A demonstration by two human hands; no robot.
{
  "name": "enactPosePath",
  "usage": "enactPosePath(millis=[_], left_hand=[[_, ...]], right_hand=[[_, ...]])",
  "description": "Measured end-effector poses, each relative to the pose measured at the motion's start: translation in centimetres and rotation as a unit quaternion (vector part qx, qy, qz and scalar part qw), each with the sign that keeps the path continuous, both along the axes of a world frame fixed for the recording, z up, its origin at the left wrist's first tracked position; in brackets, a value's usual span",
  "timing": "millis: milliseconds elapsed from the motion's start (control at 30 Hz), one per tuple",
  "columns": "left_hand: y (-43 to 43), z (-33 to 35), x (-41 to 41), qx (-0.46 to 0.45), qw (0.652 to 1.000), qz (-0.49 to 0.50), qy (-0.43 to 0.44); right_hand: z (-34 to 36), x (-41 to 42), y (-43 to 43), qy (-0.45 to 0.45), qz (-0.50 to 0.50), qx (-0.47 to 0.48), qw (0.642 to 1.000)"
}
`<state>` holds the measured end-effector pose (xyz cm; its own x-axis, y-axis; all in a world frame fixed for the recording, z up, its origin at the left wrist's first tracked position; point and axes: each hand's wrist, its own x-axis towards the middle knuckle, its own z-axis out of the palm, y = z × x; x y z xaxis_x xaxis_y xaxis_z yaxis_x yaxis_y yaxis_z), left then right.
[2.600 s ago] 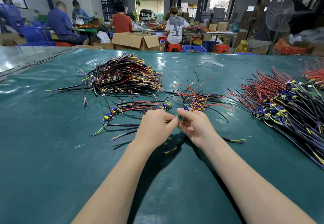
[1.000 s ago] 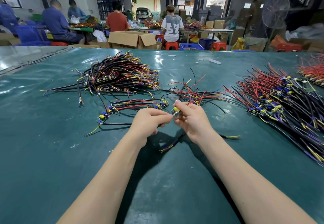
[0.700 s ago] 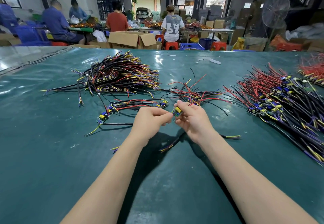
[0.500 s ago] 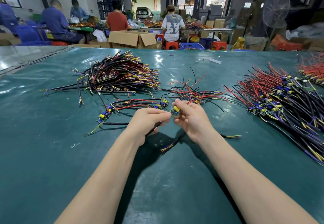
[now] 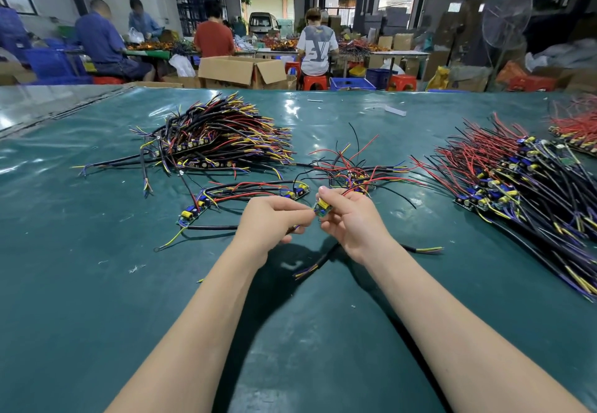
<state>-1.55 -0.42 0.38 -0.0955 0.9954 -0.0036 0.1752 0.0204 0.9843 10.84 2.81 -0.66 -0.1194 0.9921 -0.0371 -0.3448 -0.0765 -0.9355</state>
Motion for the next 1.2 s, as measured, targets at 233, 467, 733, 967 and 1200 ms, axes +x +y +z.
enactPosePath(millis=[233,467,733,967,1200], left_hand=[[0.1,-0.1,-0.2,-0.008,1.0,-0.004,0.003],[0.2,0.1,-0.6,-0.041,0.999,-0.016,-0.031],[0.3,0.1,-0.4,0.005,0.997,-0.068,-0.02],[-0.3,1.0,0.9,-0.093,0.964,-0.15,-0.199],[0.1,0.4,1.4,-0.055,0.977,0.011,-0.207]], right_hand=[[0.0,-0.1,-0.1,-0.007,0.003,-0.001,1.0],[0.0,-0.2,-0.1,-0.038,0.012,0.062,0.997],[0.4,0.0,-0.4,-0.087,-0.019,0.126,0.988],[1.0,0.2,-0.2,0.061,-0.004,0.062,0.996],[0.1,-0.7,-0.7,0.039,0.066,-0.046,0.996]])
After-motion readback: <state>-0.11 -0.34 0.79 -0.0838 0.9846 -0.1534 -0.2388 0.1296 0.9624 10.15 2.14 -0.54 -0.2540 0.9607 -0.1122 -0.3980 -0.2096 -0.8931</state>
